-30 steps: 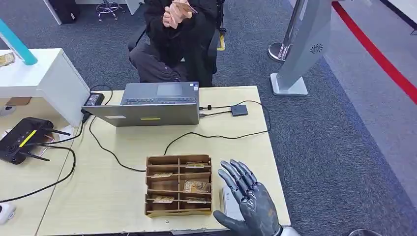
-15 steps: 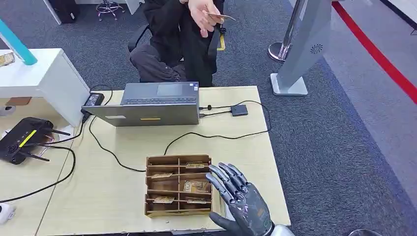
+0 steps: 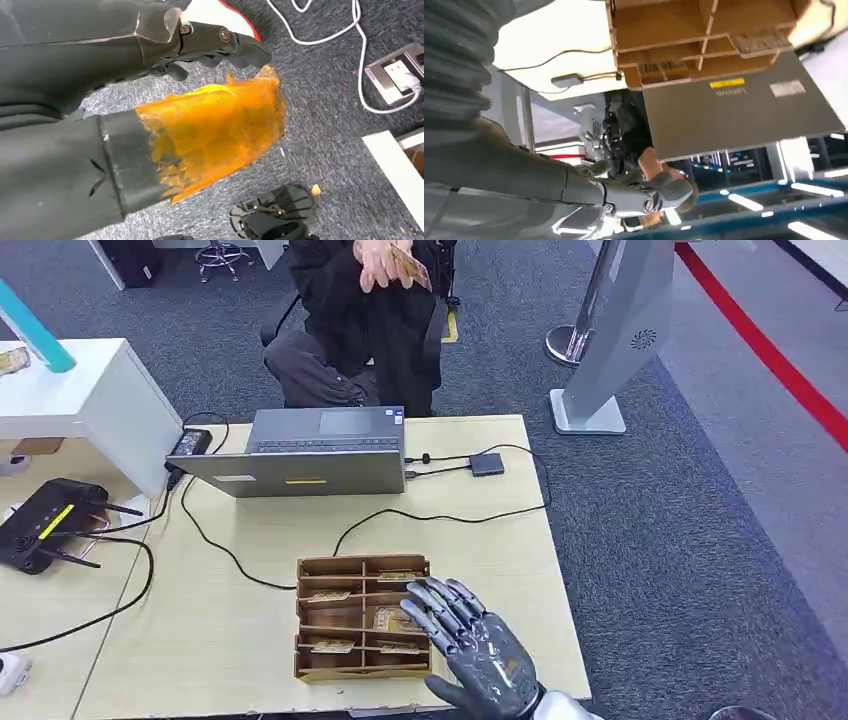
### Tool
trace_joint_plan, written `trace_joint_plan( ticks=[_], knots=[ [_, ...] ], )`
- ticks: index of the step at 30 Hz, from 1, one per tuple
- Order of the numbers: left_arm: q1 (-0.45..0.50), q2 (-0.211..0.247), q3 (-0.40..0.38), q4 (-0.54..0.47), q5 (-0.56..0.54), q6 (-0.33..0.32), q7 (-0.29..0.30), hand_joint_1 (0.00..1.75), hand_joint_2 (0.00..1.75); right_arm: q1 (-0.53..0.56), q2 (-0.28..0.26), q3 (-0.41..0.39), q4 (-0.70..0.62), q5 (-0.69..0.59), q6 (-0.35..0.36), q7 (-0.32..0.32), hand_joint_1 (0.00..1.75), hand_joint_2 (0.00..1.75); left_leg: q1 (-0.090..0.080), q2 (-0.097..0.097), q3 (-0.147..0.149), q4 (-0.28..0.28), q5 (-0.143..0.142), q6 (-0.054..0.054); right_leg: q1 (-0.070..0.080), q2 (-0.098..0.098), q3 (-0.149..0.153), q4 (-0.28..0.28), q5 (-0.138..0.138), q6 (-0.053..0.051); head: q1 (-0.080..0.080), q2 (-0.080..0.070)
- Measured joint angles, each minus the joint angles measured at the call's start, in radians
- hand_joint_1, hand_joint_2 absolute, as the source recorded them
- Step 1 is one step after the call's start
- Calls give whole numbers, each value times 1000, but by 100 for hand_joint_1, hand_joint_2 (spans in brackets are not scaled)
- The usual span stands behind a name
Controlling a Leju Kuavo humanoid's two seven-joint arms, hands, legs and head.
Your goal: Pass the card to the sensor for recognition and then transmit it.
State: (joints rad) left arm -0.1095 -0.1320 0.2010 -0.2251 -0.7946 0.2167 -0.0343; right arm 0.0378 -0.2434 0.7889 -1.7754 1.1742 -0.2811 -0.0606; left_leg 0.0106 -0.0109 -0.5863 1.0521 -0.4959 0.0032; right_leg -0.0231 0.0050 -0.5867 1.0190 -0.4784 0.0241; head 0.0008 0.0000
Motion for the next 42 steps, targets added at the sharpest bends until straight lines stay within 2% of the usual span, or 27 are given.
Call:
trace_joint_plan(
  ticks=[13,22,27,42],
  knots=[
    [-1,0,1,0,-8,-5,1,0,0,-23,-8,28,22,-41,69,5,0,175,0,0,0,0,0,0,0,0,0,0,0,0,0,0],
    [-1,0,1,0,-13,-5,2,0,0,-36,-10,34,22,-56,85,3,5,175,0,0,0,0,0,0,0,0,0,0,0,0,0,0],
    [-1,0,1,0,-13,-5,2,0,0,-38,-10,37,22,-63,91,2,19,175,0,0,0,0,0,0,0,0,0,0,0,0,0,0],
    [-1,0,2,0,-15,-5,2,0,0,-51,-10,49,22,-66,105,1,21,175,0,0,0,0,0,0,0,0,0,0,0,0,0,0]
  ],
)
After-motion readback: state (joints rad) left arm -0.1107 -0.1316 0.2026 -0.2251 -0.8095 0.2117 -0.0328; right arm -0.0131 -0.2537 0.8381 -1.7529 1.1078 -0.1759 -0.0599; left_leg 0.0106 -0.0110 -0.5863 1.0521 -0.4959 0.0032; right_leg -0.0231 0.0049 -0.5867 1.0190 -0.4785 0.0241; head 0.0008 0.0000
